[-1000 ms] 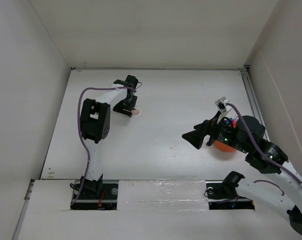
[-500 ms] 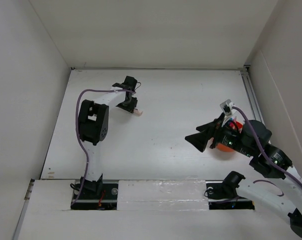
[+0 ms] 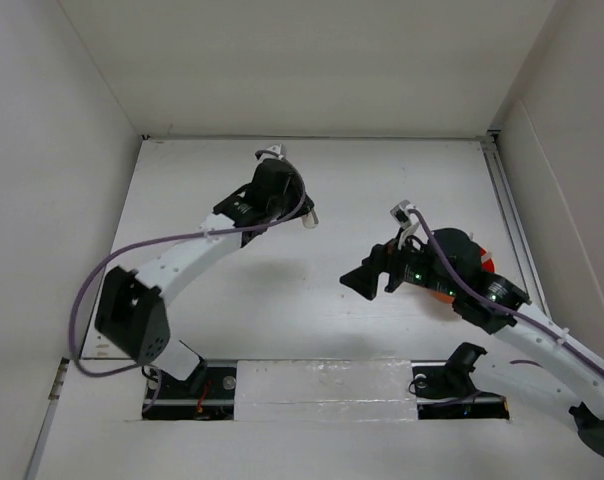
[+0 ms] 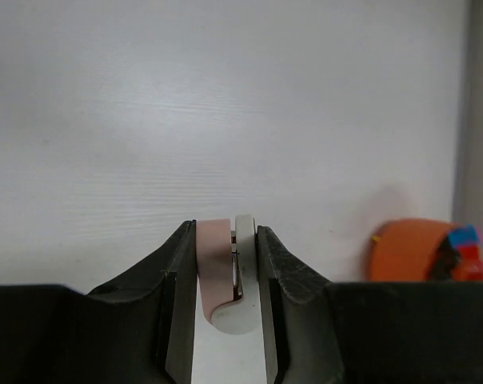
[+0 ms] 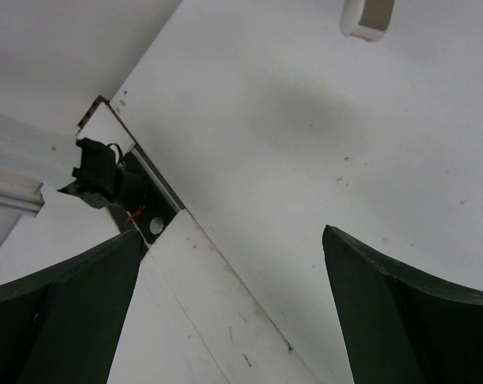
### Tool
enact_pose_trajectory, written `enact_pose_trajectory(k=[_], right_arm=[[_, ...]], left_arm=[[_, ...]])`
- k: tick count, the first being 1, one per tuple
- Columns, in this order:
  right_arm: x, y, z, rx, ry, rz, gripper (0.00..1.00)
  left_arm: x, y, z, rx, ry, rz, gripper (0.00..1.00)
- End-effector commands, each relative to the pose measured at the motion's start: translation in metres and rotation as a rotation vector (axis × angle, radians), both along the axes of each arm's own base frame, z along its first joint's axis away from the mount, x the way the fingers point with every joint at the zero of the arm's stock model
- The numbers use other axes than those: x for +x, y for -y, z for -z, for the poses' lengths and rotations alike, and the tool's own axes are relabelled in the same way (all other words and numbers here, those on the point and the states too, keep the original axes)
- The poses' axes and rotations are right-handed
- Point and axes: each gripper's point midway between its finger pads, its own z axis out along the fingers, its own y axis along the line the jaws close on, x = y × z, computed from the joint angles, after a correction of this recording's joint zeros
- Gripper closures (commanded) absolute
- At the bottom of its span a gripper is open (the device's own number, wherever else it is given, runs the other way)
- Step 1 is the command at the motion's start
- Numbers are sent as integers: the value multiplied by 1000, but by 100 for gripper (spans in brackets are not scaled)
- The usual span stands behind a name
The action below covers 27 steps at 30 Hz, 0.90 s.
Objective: Sort the stationery into containers
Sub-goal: Pick up the stapler from the center of the board, then place the stapler in the storage box.
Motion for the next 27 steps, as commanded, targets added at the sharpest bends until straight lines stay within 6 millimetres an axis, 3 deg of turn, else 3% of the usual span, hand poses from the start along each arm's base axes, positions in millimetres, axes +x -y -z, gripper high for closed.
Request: enact_pose_trajectory(k=[1, 4, 9, 12, 16, 20, 25, 27], right_arm=[[12, -19, -21, 100, 100, -21, 0], [30, -22, -11, 92, 96, 47, 0], [52, -23, -18, 148, 166, 179, 3], [64, -12, -26, 191, 201, 286, 4], [82, -6, -18, 155, 194, 383, 5], [92, -15, -9, 116, 183, 390, 16], [93, -24, -19, 157, 213, 359, 35], [92, -25, -22, 168, 218, 348, 38]], left_arm=[[-30, 32, -84, -51, 284, 234, 100], [-64, 52, -100, -35, 312, 341, 100], [-85, 60, -116, -11, 358, 348, 100], [-101, 62, -128, -45, 376, 386, 100], [-119, 72, -136, -71, 391, 449, 100], [-129, 79, -142, -112, 403, 509, 100], [-135, 81, -146, -134, 402, 541, 100], [-136, 81, -146, -130, 406, 554, 100]])
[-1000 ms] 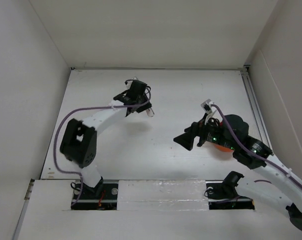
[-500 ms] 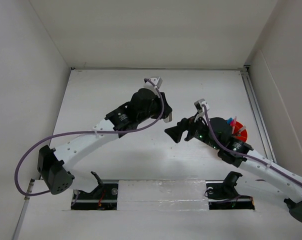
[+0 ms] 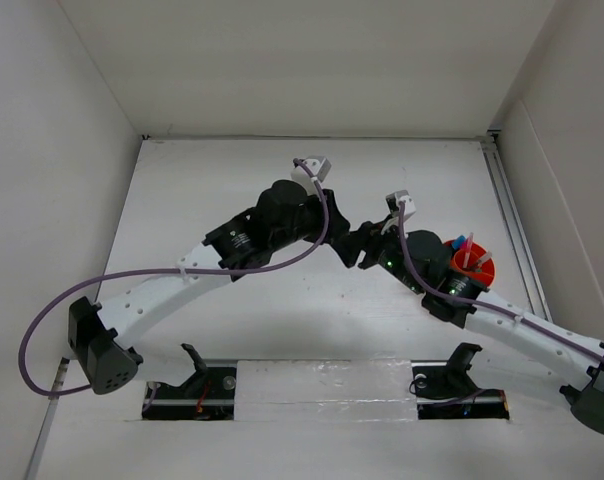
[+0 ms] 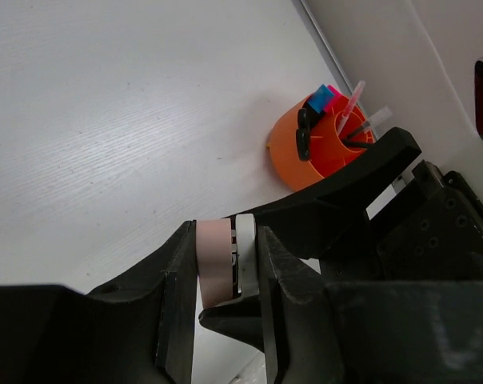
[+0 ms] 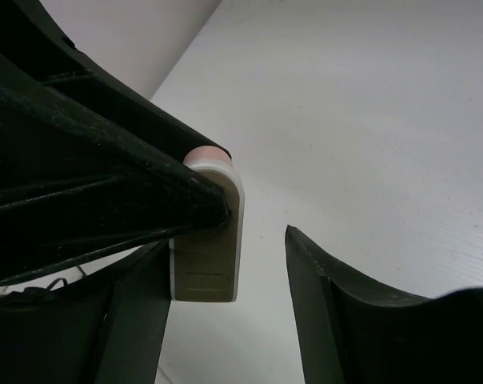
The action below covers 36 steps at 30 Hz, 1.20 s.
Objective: Sort the stationery into containers
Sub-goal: Place the stapler in the storage box.
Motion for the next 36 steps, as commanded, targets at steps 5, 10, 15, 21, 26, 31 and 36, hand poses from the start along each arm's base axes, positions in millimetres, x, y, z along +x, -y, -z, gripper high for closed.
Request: enact_pose_trajectory(k=[5, 10, 15, 21, 26, 31, 36], right_arm=[[2, -8, -46, 112, 102, -26, 51], [0, -11, -49, 119, 108, -46, 62], [0, -11, -51, 134, 109, -45, 64], [-4, -9, -52, 166, 109, -45, 55], [-7, -7, -60, 214, 110, -45, 54], [-4, 4, -66, 261, 119, 13, 53], [-6, 16, -68, 335, 116, 54, 54]], left_arm=[[-15, 2, -18, -58, 35, 73, 100], [-19, 3, -10, -50, 28, 101, 100], [-25, 8, -6, -57, 25, 145, 100], [-27, 9, 1, -52, 16, 156, 100], [-27, 8, 8, -44, 9, 156, 100], [-28, 7, 5, -56, 8, 152, 100], [-27, 4, 6, -56, 5, 129, 100]])
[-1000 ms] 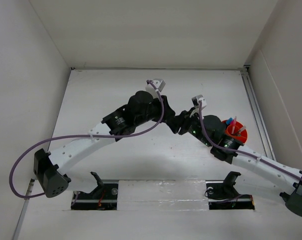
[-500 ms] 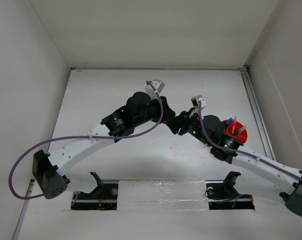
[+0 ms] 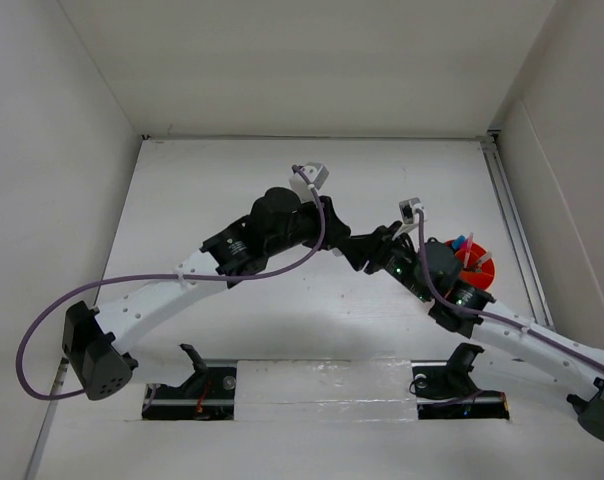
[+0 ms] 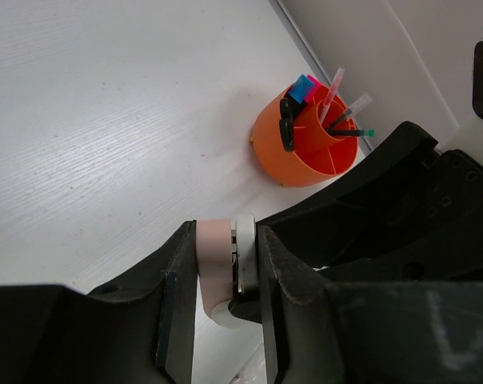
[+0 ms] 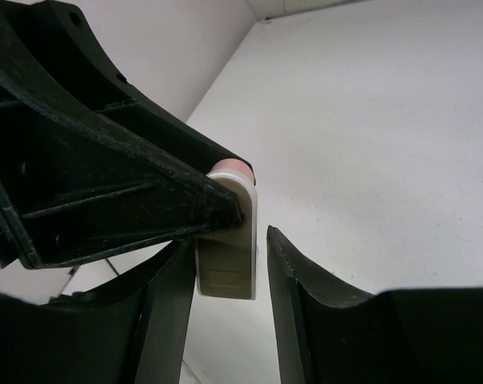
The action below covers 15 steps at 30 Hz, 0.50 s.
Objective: Sort the stationery into containers
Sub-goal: Place the stapler in the storage box.
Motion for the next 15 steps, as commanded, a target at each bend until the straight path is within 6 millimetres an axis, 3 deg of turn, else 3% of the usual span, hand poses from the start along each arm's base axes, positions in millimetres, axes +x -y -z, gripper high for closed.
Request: enact_pose_trajectory(k=[1, 15], right_arm=[[7, 15, -59, 225, 108, 87, 54], [11, 4, -65, 284, 119, 65, 52]], left_arm=[[-17, 1, -2, -13, -14, 54, 100], [-23, 6, -10, -58, -44, 78, 100]])
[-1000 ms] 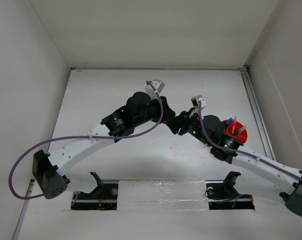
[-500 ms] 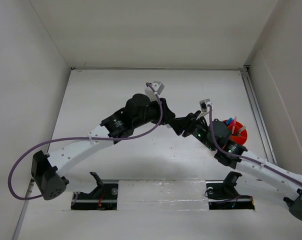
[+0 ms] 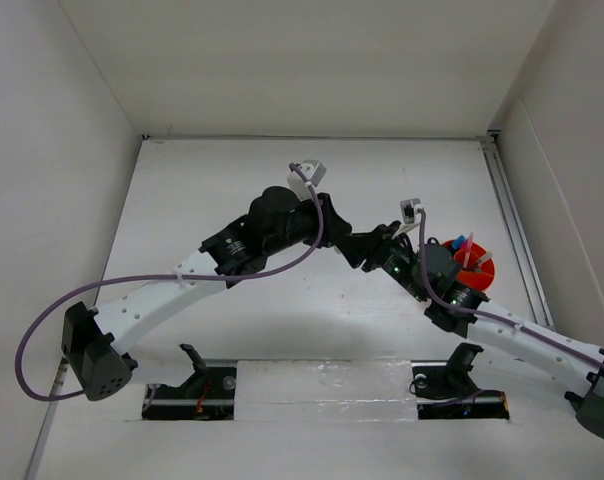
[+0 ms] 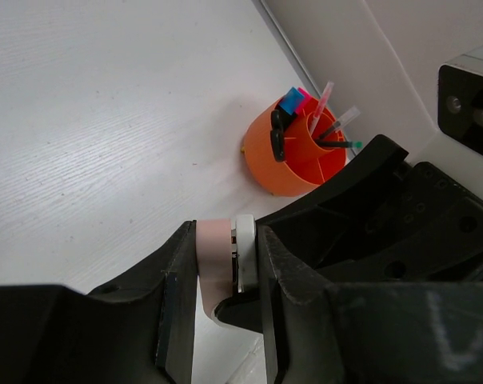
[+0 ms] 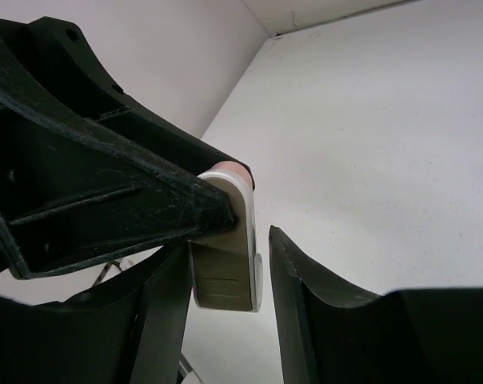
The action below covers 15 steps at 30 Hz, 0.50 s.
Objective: Sort the stationery into containers
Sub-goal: Place the stapler in the storage box.
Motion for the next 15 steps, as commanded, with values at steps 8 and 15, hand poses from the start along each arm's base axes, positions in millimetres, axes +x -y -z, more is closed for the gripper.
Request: enact_pose_trajectory(k=[8, 15], right_arm=[[9, 12, -63, 252, 127, 96, 53], [12, 18, -63, 256, 135, 131, 55]], left_arm=[[-23, 8, 3, -17, -60, 86, 100], [-23, 6, 10, 2, -65, 88, 100]])
